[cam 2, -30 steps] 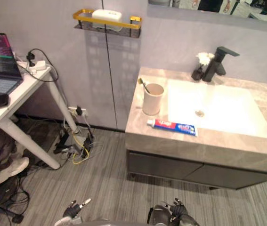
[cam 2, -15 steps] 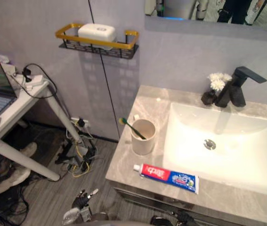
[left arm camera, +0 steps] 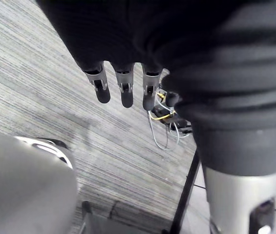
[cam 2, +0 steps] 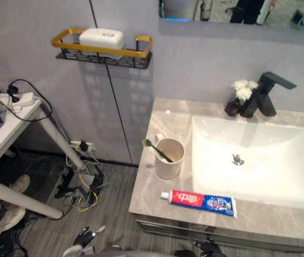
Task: Organize washtable
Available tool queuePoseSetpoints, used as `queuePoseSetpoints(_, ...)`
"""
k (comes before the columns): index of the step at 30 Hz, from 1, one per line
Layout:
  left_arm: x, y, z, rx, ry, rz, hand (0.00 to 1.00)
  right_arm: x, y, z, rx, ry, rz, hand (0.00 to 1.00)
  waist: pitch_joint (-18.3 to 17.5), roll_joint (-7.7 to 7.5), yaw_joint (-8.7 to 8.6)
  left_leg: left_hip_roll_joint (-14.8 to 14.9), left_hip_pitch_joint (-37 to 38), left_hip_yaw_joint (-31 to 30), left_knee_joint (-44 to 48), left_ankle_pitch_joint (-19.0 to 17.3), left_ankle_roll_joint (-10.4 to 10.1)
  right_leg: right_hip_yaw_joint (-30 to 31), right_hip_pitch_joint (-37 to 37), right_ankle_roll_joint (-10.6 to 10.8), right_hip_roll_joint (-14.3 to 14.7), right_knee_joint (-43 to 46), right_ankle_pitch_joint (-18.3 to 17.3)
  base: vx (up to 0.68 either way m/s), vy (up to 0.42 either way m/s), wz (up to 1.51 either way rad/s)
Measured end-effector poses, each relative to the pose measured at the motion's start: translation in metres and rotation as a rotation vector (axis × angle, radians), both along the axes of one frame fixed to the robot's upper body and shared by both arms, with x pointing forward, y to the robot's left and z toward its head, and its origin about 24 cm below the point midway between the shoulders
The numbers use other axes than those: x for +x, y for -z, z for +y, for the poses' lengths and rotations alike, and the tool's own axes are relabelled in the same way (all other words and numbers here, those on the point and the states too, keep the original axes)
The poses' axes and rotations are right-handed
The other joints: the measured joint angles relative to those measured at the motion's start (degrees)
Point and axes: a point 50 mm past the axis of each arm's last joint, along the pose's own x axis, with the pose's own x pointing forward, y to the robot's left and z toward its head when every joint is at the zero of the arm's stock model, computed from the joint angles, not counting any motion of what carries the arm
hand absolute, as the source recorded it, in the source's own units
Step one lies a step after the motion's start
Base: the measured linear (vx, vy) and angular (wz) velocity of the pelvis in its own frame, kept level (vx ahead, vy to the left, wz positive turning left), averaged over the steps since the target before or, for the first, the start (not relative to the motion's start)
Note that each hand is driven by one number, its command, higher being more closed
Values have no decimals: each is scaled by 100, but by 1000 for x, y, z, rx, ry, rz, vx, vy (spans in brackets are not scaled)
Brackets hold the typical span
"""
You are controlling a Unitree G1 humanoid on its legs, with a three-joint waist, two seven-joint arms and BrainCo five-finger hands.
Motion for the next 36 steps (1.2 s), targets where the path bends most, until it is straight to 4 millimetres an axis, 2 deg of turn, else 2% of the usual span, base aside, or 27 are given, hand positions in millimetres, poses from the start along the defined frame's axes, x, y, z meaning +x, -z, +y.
queuePoseSetpoints(1,-3,1,0,0,3,10,0,0,0,-1,-8,-20,3,0,-44,76,69,58,-52,-25,-42,67,-64,-2,7,-10,92,-189,133,53,-108,-9)
queuePoseSetpoints(2,-3,1,-2,-4,12,12,0,1,-1,-3,-16,-39,5,0,-72,85,101,79,-73,-52,-174,202,-100,-14,53,-51,173,-439,302,42,-139,-2)
queuePoseSetpoints(4,0,1,-6,-13,23,9,0,4,-2,-5,-23,-49,0,0,-39,200,97,50,-82,-189,-483,500,-179,-157,137,-145,252,-783,511,-5,-124,25)
queuePoseSetpoints(6,3,1,-9,-17,29,1,0,6,-2,-7,-31,-53,-4,0,10,226,79,31,-83,-296,-565,584,-214,-251,191,-176,290,-877,561,-38,-83,28)
queuePoseSetpoints(7,8,1,-13,-22,55,-8,0,8,-3,-10,-37,-60,0,0,55,270,102,105,-89,-381,-583,713,-305,-320,176,-210,362,-812,577,-107,-116,8)
queuePoseSetpoints(9,7,1,-15,-24,60,-6,0,12,-4,-10,-45,-89,-9,0,79,239,81,147,-71,-417,-584,862,-416,-312,128,-309,365,-714,568,-142,-93,-5)
queuePoseSetpoints(10,9,1,-16,-27,64,-12,0,12,-4,-12,-52,-87,-11,0,96,204,85,152,-54,-554,-563,866,-395,-321,55,-391,351,-711,583,-122,-20,-14)
queuePoseSetpoints(13,9,1,-17,-29,61,-14,0,3,-4,-18,-63,-69,8,0,121,180,41,184,82,-606,-62,527,-341,-257,93,-430,356,-755,631,-126,25,-13)
queuePoseSetpoints(14,8,1,-17,-28,59,-11,0,0,-4,-18,-62,-64,12,0,118,190,-73,181,227,-601,-401,465,-367,-253,112,-391,390,-847,642,-87,82,4)
queuePoseSetpoints(15,7,1,-16,-27,59,-10,0,-1,-4,-18,-61,-60,11,0,116,192,-116,178,297,-589,-620,416,-314,-274,108,-355,406,-906,678,-93,116,1)
queuePoseSetpoints(18,9,-1,-4,5,56,-17,0,-15,1,-4,-17,-13,36,0,119,-95,-195,-60,387,-364,-1161,526,-261,-250,83,-254,199,-1293,991,-86,96,-22)
queuePoseSetpoints(20,8,-2,-2,13,62,-13,0,-24,3,-3,-10,8,51,0,101,-153,-218,-156,388,-338,-1163,549,-256,-216,85,-216,141,-1336,1101,9,94,-18)
queuePoseSetpoints(23,10,-2,-3,8,69,-16,0,-29,2,-7,-15,56,52,0,99,-145,-220,-284,366,-298,-1061,527,-153,-156,53,-121,12,-1309,1203,28,84,-7)
queuePoseSetpoints(25,16,-3,-3,7,70,-27,0,-21,1,-10,-18,79,28,0,206,-12,-219,-281,127,-290,-628,372,-8,-139,-94,-69,-26,-1084,1169,18,92,-1)
queuePoseSetpoints(28,14,-2,-1,8,49,-24,0,-21,0,-14,-23,114,22,0,266,74,-196,-243,17,-318,-223,71,74,-135,-61,-16,-34,-938,1050,21,90,1)
queuePoseSetpoints(31,-1,0,4,3,4,3,0,-21,1,-10,-10,124,18,0,197,-32,-156,-238,43,-161,-185,-39,101,16,-52,-2,-32,-974,1029,25,72,-20)
queuePoseSetpoints(34,-6,0,8,5,-7,13,0,-24,2,-6,3,128,31,0,129,-128,-146,-265,131,-49,-302,-46,107,115,-47,25,-34,-1154,1103,64,30,-23)
queuePoseSetpoints(36,-9,1,9,-1,-29,21,0,-27,3,-6,6,137,37,0,131,-114,-119,-287,233,21,-394,-42,109,166,-20,39,-34,-1186,1113,114,23,-19)
